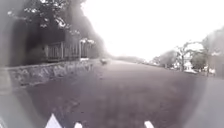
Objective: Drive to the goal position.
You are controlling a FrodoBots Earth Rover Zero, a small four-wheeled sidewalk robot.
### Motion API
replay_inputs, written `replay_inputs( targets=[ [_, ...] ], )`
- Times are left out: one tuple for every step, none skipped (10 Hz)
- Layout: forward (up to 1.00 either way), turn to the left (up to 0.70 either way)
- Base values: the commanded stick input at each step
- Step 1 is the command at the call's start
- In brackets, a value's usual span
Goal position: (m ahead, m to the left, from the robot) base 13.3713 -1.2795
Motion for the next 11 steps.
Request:
replay_inputs(
  targets=[
    [0.70, 0.00],
    [0.70, -0.08],
    [0.70, -0.16],
    [0.70, -0.35],
    [0.70, -0.35],
    [0.70, -0.35],
    [0.70, -0.35],
    [0.70, -0.35],
    [0.70, -0.35],
    [0.70, -0.35],
    [0.70, -0.35]
  ],
)
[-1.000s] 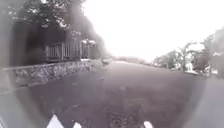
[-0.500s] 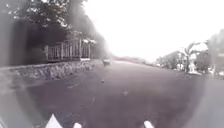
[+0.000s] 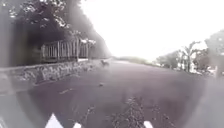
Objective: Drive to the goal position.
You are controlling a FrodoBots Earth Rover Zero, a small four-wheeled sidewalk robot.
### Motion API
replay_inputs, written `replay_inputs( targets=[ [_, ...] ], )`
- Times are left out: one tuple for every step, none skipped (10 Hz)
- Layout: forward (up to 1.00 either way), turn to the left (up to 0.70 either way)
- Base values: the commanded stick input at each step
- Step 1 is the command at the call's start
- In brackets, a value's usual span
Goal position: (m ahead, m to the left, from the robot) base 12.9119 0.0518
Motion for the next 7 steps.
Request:
replay_inputs(
  targets=[
    [0.70, -0.35],
    [0.70, -0.35],
    [0.70, -0.35],
    [0.70, -0.31],
    [0.70, -0.19],
    [0.70, -0.08],
    [0.70, -0.35]
  ],
)
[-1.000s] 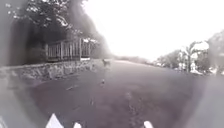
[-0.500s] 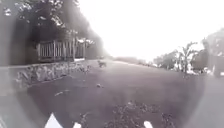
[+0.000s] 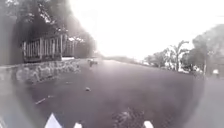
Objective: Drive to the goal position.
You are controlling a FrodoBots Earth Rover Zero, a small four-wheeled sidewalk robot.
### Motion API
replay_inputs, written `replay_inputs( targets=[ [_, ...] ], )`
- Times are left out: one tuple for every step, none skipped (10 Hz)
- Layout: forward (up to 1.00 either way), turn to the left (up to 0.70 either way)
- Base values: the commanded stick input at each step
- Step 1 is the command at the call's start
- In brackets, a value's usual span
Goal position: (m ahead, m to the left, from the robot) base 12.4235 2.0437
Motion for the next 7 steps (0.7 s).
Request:
replay_inputs(
  targets=[
    [0.70, -0.35],
    [0.70, -0.35],
    [0.70, -0.35],
    [0.70, -0.35],
    [0.70, -0.35],
    [0.70, 0.00],
    [0.70, 0.00]
  ],
)
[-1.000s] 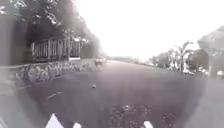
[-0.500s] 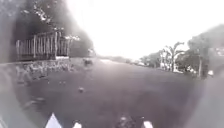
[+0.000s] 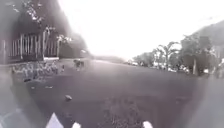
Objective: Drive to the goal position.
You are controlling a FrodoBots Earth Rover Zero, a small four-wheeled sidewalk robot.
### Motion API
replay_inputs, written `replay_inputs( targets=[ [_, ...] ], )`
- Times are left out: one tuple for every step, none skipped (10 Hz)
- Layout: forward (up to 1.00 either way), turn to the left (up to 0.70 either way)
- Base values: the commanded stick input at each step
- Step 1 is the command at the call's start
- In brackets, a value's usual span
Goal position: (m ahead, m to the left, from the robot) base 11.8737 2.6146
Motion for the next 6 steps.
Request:
replay_inputs(
  targets=[
    [0.70, 0.00],
    [0.70, 0.00],
    [0.70, 0.00],
    [0.70, 0.00],
    [0.70, 0.00],
    [0.70, 0.00]
  ],
)
